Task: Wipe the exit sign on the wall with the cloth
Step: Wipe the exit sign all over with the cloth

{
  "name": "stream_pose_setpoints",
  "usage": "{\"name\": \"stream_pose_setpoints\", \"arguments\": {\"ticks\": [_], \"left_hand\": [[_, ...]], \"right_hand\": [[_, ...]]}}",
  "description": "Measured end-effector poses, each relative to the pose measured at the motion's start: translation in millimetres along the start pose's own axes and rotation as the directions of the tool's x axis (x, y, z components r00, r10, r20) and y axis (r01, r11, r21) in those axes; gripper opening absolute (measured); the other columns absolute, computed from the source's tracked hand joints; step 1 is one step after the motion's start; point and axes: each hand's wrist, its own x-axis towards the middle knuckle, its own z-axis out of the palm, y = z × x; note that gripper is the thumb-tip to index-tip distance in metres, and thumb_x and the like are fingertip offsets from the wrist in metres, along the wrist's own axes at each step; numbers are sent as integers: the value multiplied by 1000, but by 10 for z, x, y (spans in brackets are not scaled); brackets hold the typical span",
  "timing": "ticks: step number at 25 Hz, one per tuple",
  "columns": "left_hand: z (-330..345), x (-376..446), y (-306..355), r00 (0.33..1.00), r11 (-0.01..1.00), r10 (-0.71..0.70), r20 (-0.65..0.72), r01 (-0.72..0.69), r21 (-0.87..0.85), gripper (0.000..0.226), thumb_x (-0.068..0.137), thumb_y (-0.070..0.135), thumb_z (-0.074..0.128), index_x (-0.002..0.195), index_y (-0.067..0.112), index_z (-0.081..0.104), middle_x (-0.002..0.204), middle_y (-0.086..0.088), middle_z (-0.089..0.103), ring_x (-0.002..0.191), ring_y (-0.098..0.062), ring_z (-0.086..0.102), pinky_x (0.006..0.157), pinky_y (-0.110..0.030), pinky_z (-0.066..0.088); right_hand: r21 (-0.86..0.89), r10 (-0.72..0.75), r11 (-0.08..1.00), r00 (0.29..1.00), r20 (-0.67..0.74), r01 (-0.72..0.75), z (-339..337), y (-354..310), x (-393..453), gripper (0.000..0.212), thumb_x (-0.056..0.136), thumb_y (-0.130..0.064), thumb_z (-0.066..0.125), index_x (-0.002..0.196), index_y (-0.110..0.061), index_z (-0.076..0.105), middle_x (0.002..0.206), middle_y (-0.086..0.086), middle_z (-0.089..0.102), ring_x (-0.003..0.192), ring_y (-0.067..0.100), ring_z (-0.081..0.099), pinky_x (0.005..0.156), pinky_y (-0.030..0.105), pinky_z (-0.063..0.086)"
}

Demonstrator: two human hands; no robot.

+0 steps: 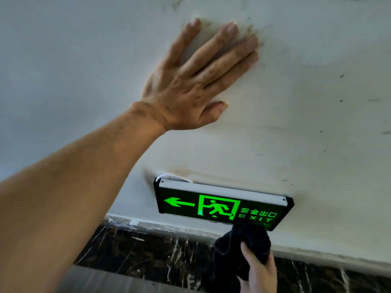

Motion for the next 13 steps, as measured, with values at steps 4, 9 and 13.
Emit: {"name": "stream_pose_setpoints", "arguments": {"ticks": [4,9,13], "left_hand": [[6,7,-7,1000,1000,14,-2,-14,10,73,95,51,38,158,14,30,160,-3,29,147,-29,26,122,-53,7],[2,12,1,1000,1000,12,-2,-12,18,75,94,50,42,158,14,29,160,-4,27,148,-29,21,122,-53,5],[5,31,4,1000,1000,19,-12,-19,9,74,94,50,42,158,14,30,160,-4,29,147,-30,26,121,-53,8]], "right_hand": [[49,-318,943,932,-174,330,-37,-408,56,55,76,9,69,118,-27,66,107,1,70,106,28,65,97,55,47],[36,-438,893,885,-155,448,-33,-546,143,46,80,-4,71,91,-48,65,106,-14,65,104,9,62,90,41,51],[12,-469,882,879,-85,471,27,-500,182,44,81,-6,69,95,-48,67,107,-14,66,99,3,66,85,33,53]]}}
